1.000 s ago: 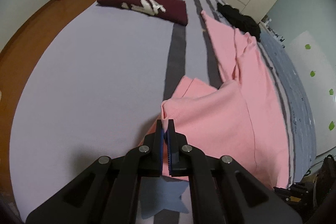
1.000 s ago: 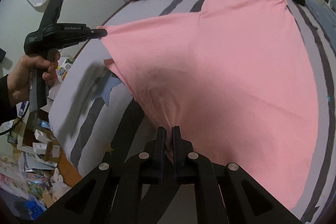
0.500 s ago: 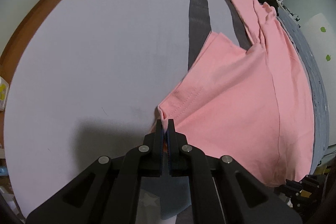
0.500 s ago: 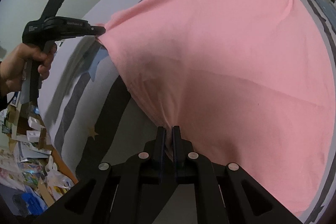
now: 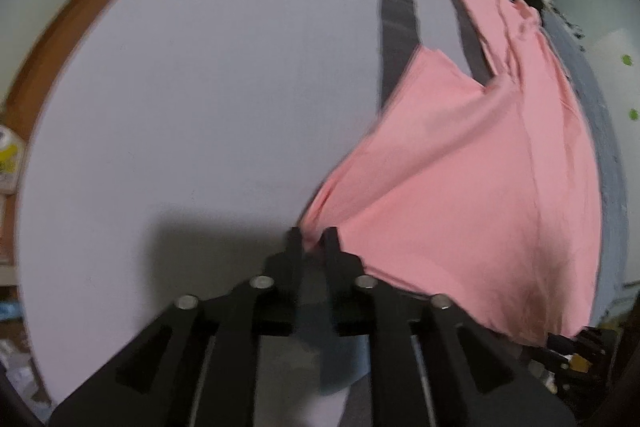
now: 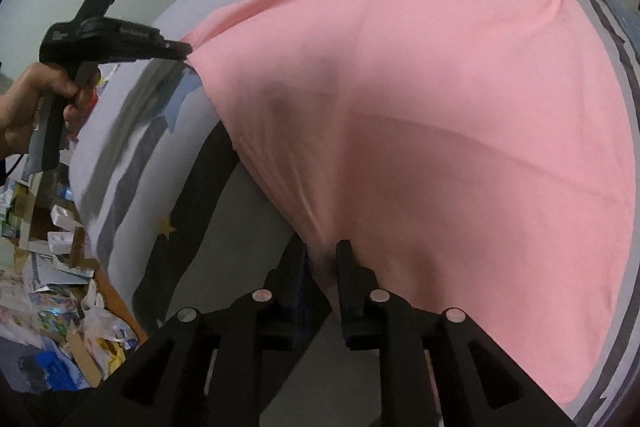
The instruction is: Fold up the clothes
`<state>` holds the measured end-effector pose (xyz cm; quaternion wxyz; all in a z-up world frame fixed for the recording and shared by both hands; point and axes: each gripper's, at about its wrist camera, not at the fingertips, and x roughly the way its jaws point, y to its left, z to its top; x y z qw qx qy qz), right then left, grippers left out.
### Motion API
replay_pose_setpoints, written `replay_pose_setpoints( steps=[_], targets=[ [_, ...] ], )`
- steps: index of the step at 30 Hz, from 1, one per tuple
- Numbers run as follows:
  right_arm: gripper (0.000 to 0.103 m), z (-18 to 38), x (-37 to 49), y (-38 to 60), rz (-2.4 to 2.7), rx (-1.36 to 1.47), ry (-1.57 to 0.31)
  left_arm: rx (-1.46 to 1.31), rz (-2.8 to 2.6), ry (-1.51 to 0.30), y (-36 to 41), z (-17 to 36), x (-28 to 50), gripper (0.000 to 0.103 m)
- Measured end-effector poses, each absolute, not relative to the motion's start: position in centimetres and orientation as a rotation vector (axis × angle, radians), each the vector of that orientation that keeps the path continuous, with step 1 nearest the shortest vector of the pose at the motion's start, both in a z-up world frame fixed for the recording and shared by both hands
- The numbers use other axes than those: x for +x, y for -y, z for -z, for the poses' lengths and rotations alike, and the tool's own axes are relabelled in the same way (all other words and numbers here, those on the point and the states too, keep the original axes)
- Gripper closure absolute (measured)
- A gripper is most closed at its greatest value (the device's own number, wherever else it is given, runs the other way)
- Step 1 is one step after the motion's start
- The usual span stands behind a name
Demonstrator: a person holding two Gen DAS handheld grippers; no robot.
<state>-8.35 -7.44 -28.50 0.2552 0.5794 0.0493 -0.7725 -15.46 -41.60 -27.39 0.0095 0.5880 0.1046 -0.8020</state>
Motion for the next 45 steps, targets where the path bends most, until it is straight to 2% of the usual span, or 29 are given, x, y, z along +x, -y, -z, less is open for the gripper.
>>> replay_pose_setpoints(
  steps=[2,6,7,12,18,23,26,28,31,45],
  targets=[
    [0.085,27.7,-8.7,6.5,2.114,1.56,-0.116,1.741,2.54,-0.285,41.8,25.8,-15.5,0.084],
    [0.082,26.1,-9.5,4.5,2.149,1.534,-0.08,1.666,2.646,-0.33,40.4,24.1,-18.2,0.065],
    [0.08,26.0,-10.3,3.7,2.178,1.53,-0.07,1.673,2.664,-0.313,39.6,24.3,-19.4,0.063],
    [0.079,26.8,-15.9,-0.2,2.378,1.542,-0.023,1.753,2.762,-0.166,34.5,25.8,-25.0,0.063],
    [0.079,28.2,-18.0,-2.8,2.436,1.588,-0.006,1.785,2.822,-0.012,31.0,27.5,-27.8,0.064],
    [0.079,29.8,-16.9,-2.8,2.42,1.609,-0.014,1.791,2.835,0.03,30.9,28.3,-28.2,0.069],
    [0.079,30.0,-16.8,-2.9,2.414,1.604,-0.008,1.784,2.845,0.066,31.0,28.3,-27.9,0.079],
    [0.079,30.4,-16.9,-2.5,2.411,1.607,-0.007,1.759,2.851,0.085,31.1,27.9,-27.7,0.092],
    [0.079,30.5,-16.9,-2.6,2.407,1.608,-0.002,1.707,2.844,0.045,32.1,27.4,-27.5,0.099],
    [0.081,30.2,-16.4,-4.4,2.391,1.606,0.044,1.575,2.722,-0.153,35.8,26.5,-26.5,0.095]
  ],
)
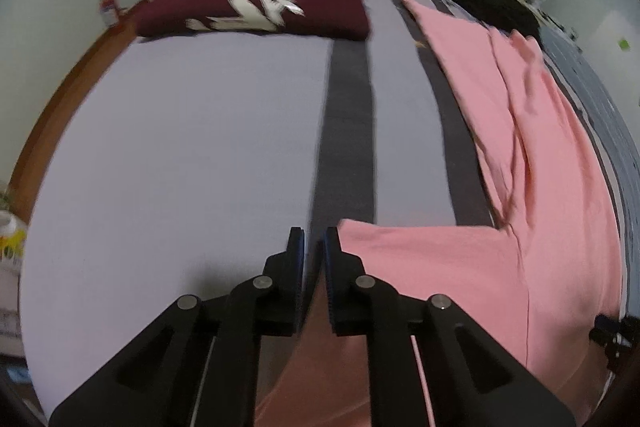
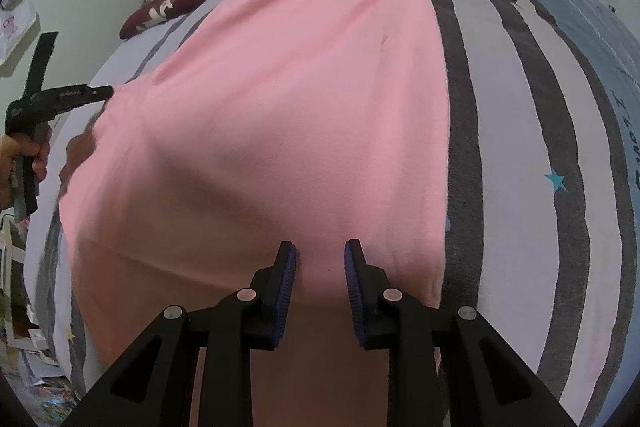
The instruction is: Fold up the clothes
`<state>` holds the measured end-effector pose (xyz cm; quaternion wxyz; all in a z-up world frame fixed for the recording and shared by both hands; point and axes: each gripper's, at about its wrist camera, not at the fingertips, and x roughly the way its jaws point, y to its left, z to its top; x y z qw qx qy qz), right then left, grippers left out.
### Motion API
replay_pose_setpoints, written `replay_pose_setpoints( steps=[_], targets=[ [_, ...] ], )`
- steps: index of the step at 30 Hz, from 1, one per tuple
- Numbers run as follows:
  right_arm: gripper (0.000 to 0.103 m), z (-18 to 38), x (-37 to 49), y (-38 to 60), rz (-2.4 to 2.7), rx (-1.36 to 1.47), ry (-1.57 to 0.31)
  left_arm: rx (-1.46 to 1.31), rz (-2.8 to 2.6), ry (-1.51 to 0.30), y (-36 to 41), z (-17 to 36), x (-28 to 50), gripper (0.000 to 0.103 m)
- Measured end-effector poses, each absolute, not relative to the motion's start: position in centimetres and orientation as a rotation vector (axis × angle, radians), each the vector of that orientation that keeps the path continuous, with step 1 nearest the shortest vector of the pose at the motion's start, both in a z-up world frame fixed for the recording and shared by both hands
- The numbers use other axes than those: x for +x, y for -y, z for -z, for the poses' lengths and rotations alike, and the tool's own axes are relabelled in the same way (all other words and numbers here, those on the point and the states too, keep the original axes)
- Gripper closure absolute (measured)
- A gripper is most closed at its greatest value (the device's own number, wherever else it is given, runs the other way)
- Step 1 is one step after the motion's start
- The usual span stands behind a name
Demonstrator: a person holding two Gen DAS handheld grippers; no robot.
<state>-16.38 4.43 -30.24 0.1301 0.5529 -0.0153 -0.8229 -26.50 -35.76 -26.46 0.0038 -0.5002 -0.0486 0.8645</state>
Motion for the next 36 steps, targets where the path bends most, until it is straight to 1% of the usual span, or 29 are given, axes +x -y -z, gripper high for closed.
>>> replay_pose_setpoints(
  steps=[3,6,9,14,15,16,19,22,28,31,33,35,36],
  targets=[
    [0.081,30.2,-16.7,-4.0,2.396,1.613,0.05,-1.505,-2.686,0.144,34.9,25.7,-25.0,0.095],
    [0.081,30.1,-16.4,-4.4,2.399,1.618,0.062,-1.549,-2.592,0.084,33.4,27.1,-23.8,0.095],
    [0.081,29.9,-16.2,-4.5,2.405,1.632,0.048,-1.671,-2.552,0.013,33.2,29.5,-23.3,0.095],
    [0.081,29.3,-16.0,-4.8,2.443,1.696,0.045,-1.627,-2.606,0.078,33.8,27.7,-23.5,0.095],
    [0.081,28.8,-15.9,-5.1,2.462,1.701,0.05,-1.596,-2.613,0.087,33.7,27.0,-23.7,0.092],
    [0.08,28.3,-15.9,-5.4,2.482,1.705,0.055,-1.562,-2.613,0.089,33.3,26.4,-24.2,0.088],
    [0.079,27.0,-16.4,-6.2,2.544,1.694,0.059,-1.473,-2.577,0.094,30.9,25.1,-26.6,0.079],
    [0.079,26.4,-18.7,-7.5,2.603,1.668,0.094,-1.437,-2.536,0.133,27.8,24.6,-30.1,0.074],
    [0.078,26.9,-28.5,-9.5,2.618,1.58,0.148,-1.41,-2.467,0.069,19.8,25.3,-38.6,0.07],
    [0.078,27.1,-33.7,-10.3,2.607,1.529,0.167,-1.434,-2.439,0.053,16.4,26.1,-43.2,0.069],
    [0.075,27.2,-37.2,-10.8,2.599,1.496,0.18,-1.442,-2.429,0.06,14.6,26.5,-46.0,0.069],
    [0.069,27.3,-40.6,-11.3,2.591,1.462,0.192,-1.439,-2.428,0.073,13.3,26.7,-48.5,0.069],
    [0.069,27.3,-42.4,-11.5,2.586,1.445,0.198,-1.44,-2.423,0.076,12.6,26.9,-49.9,0.069]
  ],
)
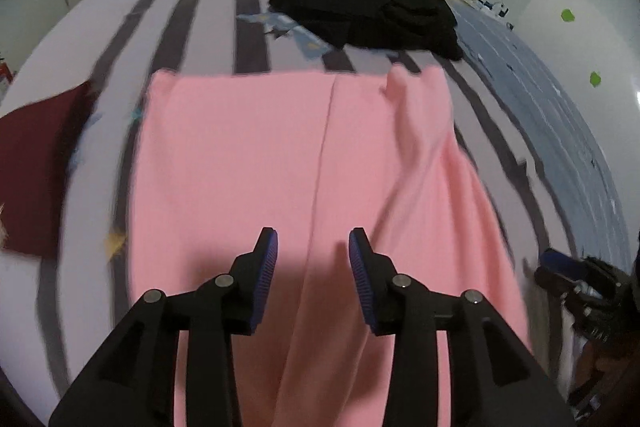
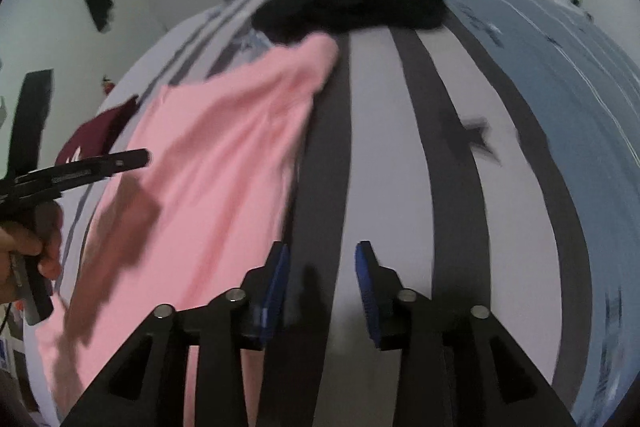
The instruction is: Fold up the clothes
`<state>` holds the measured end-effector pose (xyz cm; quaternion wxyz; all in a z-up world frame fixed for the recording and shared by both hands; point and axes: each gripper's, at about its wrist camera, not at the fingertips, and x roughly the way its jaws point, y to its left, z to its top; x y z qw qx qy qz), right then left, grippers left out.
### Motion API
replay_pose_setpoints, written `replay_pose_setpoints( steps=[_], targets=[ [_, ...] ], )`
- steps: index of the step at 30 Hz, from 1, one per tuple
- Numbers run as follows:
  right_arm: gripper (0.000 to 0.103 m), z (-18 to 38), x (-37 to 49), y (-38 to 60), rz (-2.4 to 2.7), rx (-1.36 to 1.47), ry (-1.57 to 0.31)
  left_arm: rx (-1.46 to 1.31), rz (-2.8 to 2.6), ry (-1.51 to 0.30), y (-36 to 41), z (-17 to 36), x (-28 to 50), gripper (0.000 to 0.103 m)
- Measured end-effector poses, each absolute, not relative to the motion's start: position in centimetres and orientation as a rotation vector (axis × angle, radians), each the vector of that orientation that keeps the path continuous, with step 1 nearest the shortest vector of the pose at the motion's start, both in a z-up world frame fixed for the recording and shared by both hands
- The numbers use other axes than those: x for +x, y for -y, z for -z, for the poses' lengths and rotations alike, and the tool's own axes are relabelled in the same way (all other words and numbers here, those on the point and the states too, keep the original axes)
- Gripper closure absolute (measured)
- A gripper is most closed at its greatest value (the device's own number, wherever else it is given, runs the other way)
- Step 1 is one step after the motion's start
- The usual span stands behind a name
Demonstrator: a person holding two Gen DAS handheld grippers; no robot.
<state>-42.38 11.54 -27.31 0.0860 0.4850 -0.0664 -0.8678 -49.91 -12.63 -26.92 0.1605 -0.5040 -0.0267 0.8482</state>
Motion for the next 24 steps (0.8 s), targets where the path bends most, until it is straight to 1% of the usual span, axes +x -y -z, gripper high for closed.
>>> replay_pose_setpoints(
  steps=[5,8,13,14,15,16,17,21,24],
  targets=[
    [0.069,29.0,-49.1,-11.9,2.552,1.435,0.258,-1.437,-2.379,0.051,9.6,28.0,-55.7,0.069],
    [0.069,30.0,-51.4,-11.5,2.528,1.446,0.305,-1.458,-2.348,0.026,8.4,29.3,-58.6,0.069],
    [0.069,30.3,-52.6,-11.3,2.509,1.428,0.325,-1.443,-2.269,0.024,7.7,30.1,-59.7,0.069],
    [0.069,30.3,-52.7,-11.3,2.507,1.427,0.322,-1.425,-2.253,0.01,7.5,30.0,-59.5,0.072],
    [0.069,30.3,-52.8,-11.2,2.505,1.428,0.316,-1.411,-2.244,-0.009,7.3,30.0,-59.4,0.083],
    [0.069,30.3,-52.9,-11.0,2.503,1.43,0.31,-1.397,-2.247,-0.02,7.4,29.8,-59.2,0.099],
    [0.069,30.5,-53.0,-10.9,2.502,1.44,0.301,-1.379,-2.251,-0.012,7.6,29.5,-58.9,0.101],
    [0.069,30.8,-53.0,-10.6,2.507,1.454,0.255,-1.313,-2.309,0.047,9.9,27.7,-58.0,0.102],
    [0.069,30.8,-53.0,-10.6,2.51,1.47,0.26,-1.287,-2.396,0.089,13.0,25.8,-57.7,0.102]
  ],
)
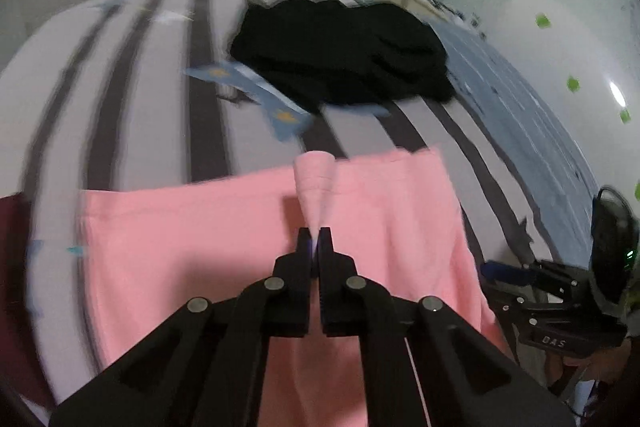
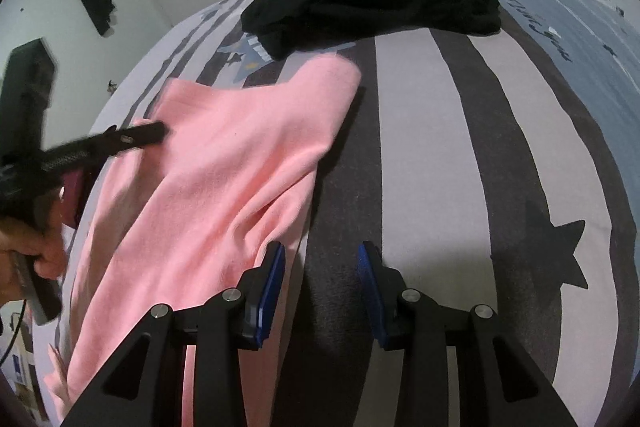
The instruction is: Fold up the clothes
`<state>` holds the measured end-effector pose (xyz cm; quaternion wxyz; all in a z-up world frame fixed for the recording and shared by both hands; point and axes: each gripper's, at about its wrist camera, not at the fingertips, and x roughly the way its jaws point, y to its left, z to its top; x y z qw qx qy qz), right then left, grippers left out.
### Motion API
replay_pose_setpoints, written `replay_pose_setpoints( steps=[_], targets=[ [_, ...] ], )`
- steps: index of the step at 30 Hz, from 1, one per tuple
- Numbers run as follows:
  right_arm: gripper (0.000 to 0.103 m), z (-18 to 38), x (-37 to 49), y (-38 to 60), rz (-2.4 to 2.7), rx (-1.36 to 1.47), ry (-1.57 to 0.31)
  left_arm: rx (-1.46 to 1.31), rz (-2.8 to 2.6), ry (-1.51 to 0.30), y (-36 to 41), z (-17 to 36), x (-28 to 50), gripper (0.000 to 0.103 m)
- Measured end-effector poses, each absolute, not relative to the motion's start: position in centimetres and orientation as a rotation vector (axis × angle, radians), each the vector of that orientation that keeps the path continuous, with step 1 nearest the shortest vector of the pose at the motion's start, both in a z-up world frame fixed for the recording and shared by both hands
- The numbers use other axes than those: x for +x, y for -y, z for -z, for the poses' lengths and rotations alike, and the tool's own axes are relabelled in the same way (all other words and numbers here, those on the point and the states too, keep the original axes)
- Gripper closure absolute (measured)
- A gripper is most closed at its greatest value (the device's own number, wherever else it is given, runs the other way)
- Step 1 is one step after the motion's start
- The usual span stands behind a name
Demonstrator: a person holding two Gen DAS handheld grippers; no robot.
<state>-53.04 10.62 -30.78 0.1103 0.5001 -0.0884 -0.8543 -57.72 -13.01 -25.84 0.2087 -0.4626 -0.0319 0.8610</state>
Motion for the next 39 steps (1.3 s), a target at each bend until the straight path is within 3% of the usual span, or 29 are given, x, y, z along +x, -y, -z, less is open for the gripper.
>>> replay_pose_setpoints(
  steps=[9,17,21,28,30,32,39],
  targets=[
    [0.069,30.1,-53.7,-10.2,2.541,1.495,0.187,-1.355,-2.482,0.005,18.9,24.1,-59.4,0.102],
    [0.069,28.5,-57.1,-8.7,2.536,1.432,0.191,-1.403,-2.466,0.129,19.2,25.4,-60.0,0.101],
    [0.069,29.5,-59.5,-7.9,2.504,1.478,0.224,-1.413,-2.473,0.208,19.8,25.7,-59.9,0.072],
    [0.069,30.3,-60.9,-5.8,2.463,1.498,0.189,-1.52,-2.39,0.339,23.6,27.4,-56.9,0.064],
    [0.075,30.6,-61.1,-5.3,2.466,1.514,0.15,-1.557,-2.313,0.307,23.3,28.3,-55.5,0.064],
    [0.093,30.6,-61.4,-5.1,2.457,1.517,0.159,-1.546,-2.27,0.254,22.4,28.7,-54.3,0.064],
    [0.099,30.0,-61.5,-6.1,2.475,1.493,0.17,-1.574,-2.185,0.192,19.8,30.0,-53.6,0.064]
  ],
)
